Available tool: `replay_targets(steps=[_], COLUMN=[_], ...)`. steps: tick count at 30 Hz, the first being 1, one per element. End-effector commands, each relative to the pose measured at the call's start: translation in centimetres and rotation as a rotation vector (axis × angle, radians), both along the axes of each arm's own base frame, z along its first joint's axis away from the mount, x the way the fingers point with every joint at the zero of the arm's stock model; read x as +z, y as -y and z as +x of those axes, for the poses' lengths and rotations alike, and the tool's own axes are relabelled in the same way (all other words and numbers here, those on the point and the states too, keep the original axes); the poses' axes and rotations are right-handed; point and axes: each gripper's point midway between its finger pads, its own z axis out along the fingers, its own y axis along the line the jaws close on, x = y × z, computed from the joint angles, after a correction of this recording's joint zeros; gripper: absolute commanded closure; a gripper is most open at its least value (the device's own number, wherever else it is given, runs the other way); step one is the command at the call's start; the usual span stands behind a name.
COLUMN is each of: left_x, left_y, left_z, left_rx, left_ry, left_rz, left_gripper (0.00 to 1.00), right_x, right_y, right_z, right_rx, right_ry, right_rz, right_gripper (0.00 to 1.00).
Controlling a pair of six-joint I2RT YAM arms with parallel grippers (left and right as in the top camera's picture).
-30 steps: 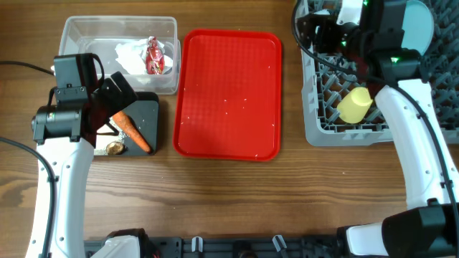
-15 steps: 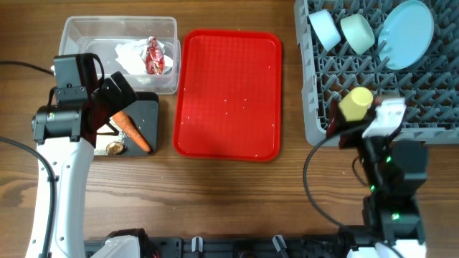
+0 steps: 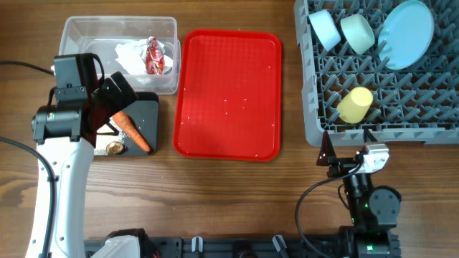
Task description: Sort waste into correct bins and load items into the dishwasher rack
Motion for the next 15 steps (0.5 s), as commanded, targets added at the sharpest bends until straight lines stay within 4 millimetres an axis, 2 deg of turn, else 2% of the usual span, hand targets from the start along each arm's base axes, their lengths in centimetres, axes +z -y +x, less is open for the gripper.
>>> replay_targets(steps=[1, 15], left_x=[0.32, 0.32], left_y=[-0.2, -0.2], left_z=[0.17, 0.17], left_rx=[0.019, 0.019], left_ry=[0.012, 0.012], left_rz=[-0.007, -0.007], left_gripper=[0.0, 0.0], right_x=[0.91, 0.72], right_y=[0.46, 0.45], right_z=[-0.22, -0.17], right_rx=[-0.025, -0.024], right_ry=[0.04, 0.032], right_rz=[0.018, 0.018], right_gripper=[0.0, 0.0])
